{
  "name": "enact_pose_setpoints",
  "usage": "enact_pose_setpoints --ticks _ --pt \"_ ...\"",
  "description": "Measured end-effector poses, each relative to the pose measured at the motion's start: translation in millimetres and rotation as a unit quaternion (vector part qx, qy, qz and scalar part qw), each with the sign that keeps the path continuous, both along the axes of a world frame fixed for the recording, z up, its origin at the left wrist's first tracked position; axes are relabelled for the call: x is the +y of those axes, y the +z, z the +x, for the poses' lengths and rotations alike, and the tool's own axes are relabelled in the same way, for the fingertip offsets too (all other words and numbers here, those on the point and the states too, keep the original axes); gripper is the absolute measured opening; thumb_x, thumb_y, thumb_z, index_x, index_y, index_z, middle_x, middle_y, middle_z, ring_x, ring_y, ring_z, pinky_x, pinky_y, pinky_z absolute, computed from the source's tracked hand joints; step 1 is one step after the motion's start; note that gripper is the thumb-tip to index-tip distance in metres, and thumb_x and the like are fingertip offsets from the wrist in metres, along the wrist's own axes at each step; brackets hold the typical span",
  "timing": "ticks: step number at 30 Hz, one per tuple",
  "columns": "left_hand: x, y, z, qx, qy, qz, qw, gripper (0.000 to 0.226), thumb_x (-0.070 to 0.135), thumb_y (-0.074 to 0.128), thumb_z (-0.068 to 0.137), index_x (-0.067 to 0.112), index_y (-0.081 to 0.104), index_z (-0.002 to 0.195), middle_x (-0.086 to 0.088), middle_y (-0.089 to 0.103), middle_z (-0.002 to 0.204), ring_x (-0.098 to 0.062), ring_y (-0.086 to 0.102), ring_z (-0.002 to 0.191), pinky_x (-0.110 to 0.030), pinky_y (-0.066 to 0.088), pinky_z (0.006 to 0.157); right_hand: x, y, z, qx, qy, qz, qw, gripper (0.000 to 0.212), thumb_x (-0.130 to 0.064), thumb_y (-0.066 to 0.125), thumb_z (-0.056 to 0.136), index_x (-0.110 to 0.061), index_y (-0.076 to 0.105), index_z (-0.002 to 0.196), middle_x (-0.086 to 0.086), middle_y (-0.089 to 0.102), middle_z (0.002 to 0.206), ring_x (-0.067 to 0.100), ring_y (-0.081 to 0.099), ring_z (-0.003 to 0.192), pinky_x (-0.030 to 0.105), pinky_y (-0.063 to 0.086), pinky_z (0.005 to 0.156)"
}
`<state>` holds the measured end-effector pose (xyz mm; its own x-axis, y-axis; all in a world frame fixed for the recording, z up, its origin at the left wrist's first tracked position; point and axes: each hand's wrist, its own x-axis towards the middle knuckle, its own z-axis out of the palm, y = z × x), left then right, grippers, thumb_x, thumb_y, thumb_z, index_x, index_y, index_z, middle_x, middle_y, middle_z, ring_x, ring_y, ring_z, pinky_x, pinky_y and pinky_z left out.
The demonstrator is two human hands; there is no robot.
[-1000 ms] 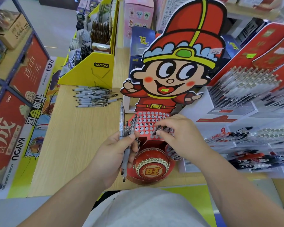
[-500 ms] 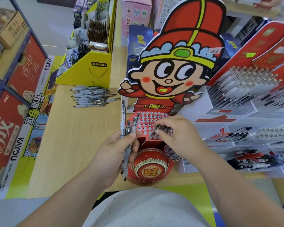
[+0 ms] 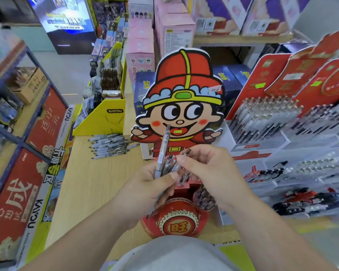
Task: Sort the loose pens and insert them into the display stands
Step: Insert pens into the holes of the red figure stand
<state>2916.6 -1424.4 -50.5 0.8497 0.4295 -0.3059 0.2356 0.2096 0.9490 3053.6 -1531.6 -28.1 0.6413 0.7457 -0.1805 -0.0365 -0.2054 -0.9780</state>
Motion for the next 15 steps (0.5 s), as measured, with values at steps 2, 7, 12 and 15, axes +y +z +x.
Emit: enact_pose_setpoints --ticks 2,7,12,15 --pt "-3 2 6 0.003 -0.005 0.021 1.0 0.025 0.027 0.053 0.103 0.009 0.054 0.085 -0.01 0.057 0.068 -0.017 0.04 0.048 -0.03 0.031 0.049 -5 -1 7 0.037 -0.008 0.006 0.999 0.007 -0.015 0.076 0.086 -0.009 0.075 0.088 0.007 0.074 0.074 0.012 0.066 0.067 0.02 0.049 0.056" --pt "-9 -2 15 0.044 0.05 0.024 0.998 0.028 0.034 0.046 0.105 0.012 0.061 0.099 -0.008 0.06 0.072 -0.016 0.046 0.051 -0.029 0.038 0.05 -17 1 27 0.084 -0.046 0.029 0.995 0.007 -0.008 0.073 0.088 -0.013 0.076 0.092 0.007 0.074 0.083 0.017 0.069 0.077 0.025 0.054 0.063" --pt "0 -17 13 0.076 0.139 0.052 0.986 0.029 0.039 0.045 0.106 0.018 0.064 0.111 -0.002 0.067 0.076 -0.021 0.045 0.054 -0.03 0.033 0.049 -27 9 58 0.094 -0.131 0.1 0.982 0.01 0.0 0.066 0.09 -0.003 0.073 0.097 0.009 0.073 0.081 0.017 0.069 0.072 0.028 0.056 0.068" --pt "1 -22 8 0.081 0.153 0.051 0.984 0.025 0.036 0.043 0.107 0.021 0.062 0.114 -0.002 0.064 0.072 -0.024 0.039 0.054 -0.032 0.028 0.05 -29 3 65 -0.031 -0.129 0.086 0.987 0.012 -0.003 0.068 0.092 -0.012 0.073 0.098 -0.001 0.074 0.076 0.012 0.07 0.072 0.023 0.056 0.07"
